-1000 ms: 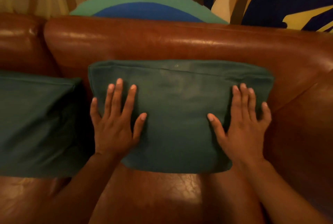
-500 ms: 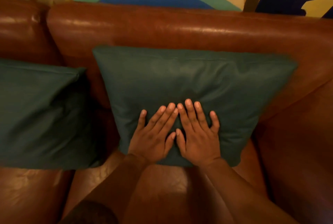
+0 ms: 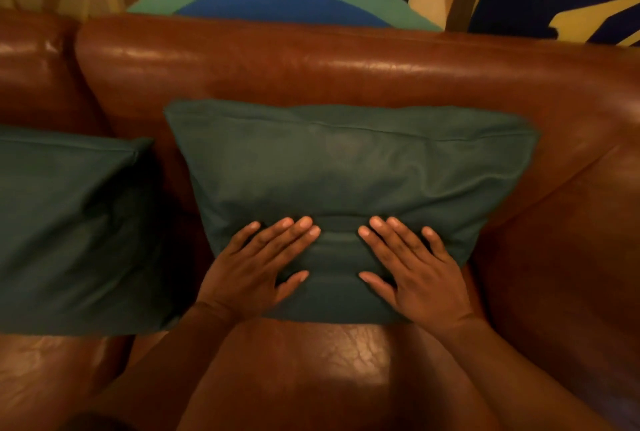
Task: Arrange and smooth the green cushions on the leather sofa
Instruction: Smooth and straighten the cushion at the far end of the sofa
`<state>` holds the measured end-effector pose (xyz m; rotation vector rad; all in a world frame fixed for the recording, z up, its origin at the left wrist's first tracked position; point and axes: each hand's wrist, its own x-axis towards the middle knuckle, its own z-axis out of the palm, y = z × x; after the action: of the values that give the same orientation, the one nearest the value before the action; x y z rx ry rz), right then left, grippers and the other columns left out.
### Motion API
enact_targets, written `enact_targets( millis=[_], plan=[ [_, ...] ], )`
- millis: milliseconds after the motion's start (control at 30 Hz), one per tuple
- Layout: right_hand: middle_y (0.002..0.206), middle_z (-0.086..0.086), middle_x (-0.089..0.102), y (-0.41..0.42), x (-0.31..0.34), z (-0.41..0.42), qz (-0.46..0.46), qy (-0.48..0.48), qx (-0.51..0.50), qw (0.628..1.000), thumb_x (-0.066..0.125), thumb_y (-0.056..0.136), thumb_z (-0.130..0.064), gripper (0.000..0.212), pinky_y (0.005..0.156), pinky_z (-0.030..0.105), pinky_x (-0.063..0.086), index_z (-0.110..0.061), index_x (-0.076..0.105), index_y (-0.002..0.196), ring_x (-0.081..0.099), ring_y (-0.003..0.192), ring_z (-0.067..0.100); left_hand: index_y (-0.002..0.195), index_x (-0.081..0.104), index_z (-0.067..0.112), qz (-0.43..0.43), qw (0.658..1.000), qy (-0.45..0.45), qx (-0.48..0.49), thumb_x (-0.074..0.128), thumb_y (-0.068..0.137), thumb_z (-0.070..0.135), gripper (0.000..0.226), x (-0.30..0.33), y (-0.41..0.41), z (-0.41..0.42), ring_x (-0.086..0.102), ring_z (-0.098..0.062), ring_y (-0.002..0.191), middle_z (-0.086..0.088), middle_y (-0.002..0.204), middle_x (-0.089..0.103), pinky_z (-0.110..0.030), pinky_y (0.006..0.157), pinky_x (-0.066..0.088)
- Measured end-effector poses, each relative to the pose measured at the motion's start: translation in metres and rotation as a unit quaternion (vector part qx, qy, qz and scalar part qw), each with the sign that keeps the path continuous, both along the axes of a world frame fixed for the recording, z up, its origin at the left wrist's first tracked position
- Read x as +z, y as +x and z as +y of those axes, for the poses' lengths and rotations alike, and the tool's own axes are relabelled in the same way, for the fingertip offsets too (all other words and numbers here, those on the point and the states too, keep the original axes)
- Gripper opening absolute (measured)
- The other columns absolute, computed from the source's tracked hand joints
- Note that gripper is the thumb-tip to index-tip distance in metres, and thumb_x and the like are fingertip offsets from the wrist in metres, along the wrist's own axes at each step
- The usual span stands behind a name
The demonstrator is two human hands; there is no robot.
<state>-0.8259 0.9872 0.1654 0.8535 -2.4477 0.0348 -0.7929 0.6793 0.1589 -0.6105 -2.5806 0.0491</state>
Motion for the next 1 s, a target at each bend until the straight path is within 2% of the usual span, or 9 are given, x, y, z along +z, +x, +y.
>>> enact_targets(
  millis=[167,367,533,667,800,867,900,967,1000],
  plan=[
    [0.174,-0.009,0.019,0.007,0.001,0.037,-0.029,-0.009,-0.034,0.999,0.051,0.103,-0.064,0.077,0.125,0.044,0.020,-0.031,0.024,0.167,0.021,0.159,0.009,0.162,0.026,0.035,-0.029,0.997,0.026,0.069,0.050,0.096,0.071,0.078,0.013,0.014,-0.014,0.038,-0.013,0.147,0.013,0.167,0.024,-0.042,0.123,0.021],
    [0.172,-0.004,0.024,0.017,0.005,0.061,-0.063,-0.037,-0.094,0.993,0.044,0.101,-0.068,0.080,0.120,0.058,0.031,-0.031,0.019,0.167,0.032,0.154,0.018,0.164,0.016,0.033,-0.064,0.987,0.052,0.135,0.043,0.095,0.074,0.085,0.015,0.029,-0.027,0.027,-0.014,0.153,0.007,0.168,0.023,-0.059,0.122,0.025],
    [0.175,-0.004,0.013,0.027,0.009,0.070,-0.108,-0.053,-0.133,0.984,0.046,0.096,-0.067,0.085,0.111,0.047,0.042,-0.031,0.015,0.168,0.026,0.155,0.015,0.165,0.014,0.032,-0.107,0.980,0.079,0.145,0.039,0.097,0.069,0.081,0.024,0.038,-0.025,0.023,-0.012,0.153,0.006,0.169,0.020,-0.054,0.118,0.031],
    [0.170,0.001,0.030,0.032,0.018,0.072,-0.138,-0.088,-0.165,0.973,0.049,0.094,-0.063,0.081,0.104,0.044,0.047,-0.025,0.031,0.163,0.042,0.149,0.019,0.164,0.010,0.036,-0.153,0.958,0.136,0.201,0.041,0.093,0.064,0.082,0.031,0.051,-0.033,0.020,-0.007,0.153,0.010,0.170,0.018,-0.053,0.114,0.036],
    [0.156,-0.001,0.053,0.039,0.031,0.073,-0.148,-0.167,-0.177,0.959,0.054,0.095,-0.049,0.061,0.104,0.046,0.044,-0.021,0.056,0.149,0.054,0.137,0.009,0.164,0.011,0.035,-0.180,0.947,0.187,0.187,0.048,0.091,0.061,0.086,0.042,0.055,-0.032,0.025,-0.010,0.154,0.015,0.171,0.014,-0.048,0.115,0.038],
    [0.138,-0.002,0.070,0.042,0.038,0.076,-0.171,-0.269,-0.213,0.924,0.054,0.097,-0.051,0.046,0.108,0.048,0.044,-0.028,0.068,0.134,0.065,0.121,0.010,0.164,0.019,0.033,-0.147,0.934,0.268,0.188,0.058,0.092,0.056,0.085,0.042,0.059,-0.028,0.036,-0.012,0.150,0.010,0.168,0.026,-0.046,0.114,0.041],
    [0.127,-0.003,0.075,0.043,0.044,0.076,-0.192,-0.343,-0.227,0.891,0.056,0.098,-0.057,0.038,0.108,0.048,0.048,-0.037,0.070,0.126,0.070,0.112,0.012,0.162,0.021,0.035,-0.135,0.907,0.344,0.203,0.068,0.092,0.053,0.087,0.043,0.063,-0.025,0.041,-0.013,0.147,0.008,0.166,0.032,-0.042,0.114,0.043],
    [0.115,-0.001,0.076,0.041,0.053,0.073,-0.239,-0.505,-0.216,0.801,0.064,0.094,-0.063,0.025,0.101,0.037,0.055,-0.050,0.067,0.114,0.071,0.103,0.006,0.160,0.017,0.049,-0.147,0.812,0.508,0.248,0.085,0.074,0.049,0.110,0.050,0.066,-0.020,0.046,-0.013,0.144,0.006,0.165,0.038,-0.030,0.114,0.041],
    [0.119,0.004,0.073,0.036,0.054,0.073,-0.261,-0.557,-0.201,0.762,0.072,0.088,-0.064,0.031,0.099,0.026,0.054,-0.052,0.064,0.116,0.068,0.105,0.001,0.159,0.012,0.054,-0.156,0.774,0.552,0.269,0.088,0.064,0.051,0.122,0.049,0.065,-0.021,0.046,-0.013,0.144,0.005,0.165,0.037,-0.027,0.114,0.040]
  ],
)
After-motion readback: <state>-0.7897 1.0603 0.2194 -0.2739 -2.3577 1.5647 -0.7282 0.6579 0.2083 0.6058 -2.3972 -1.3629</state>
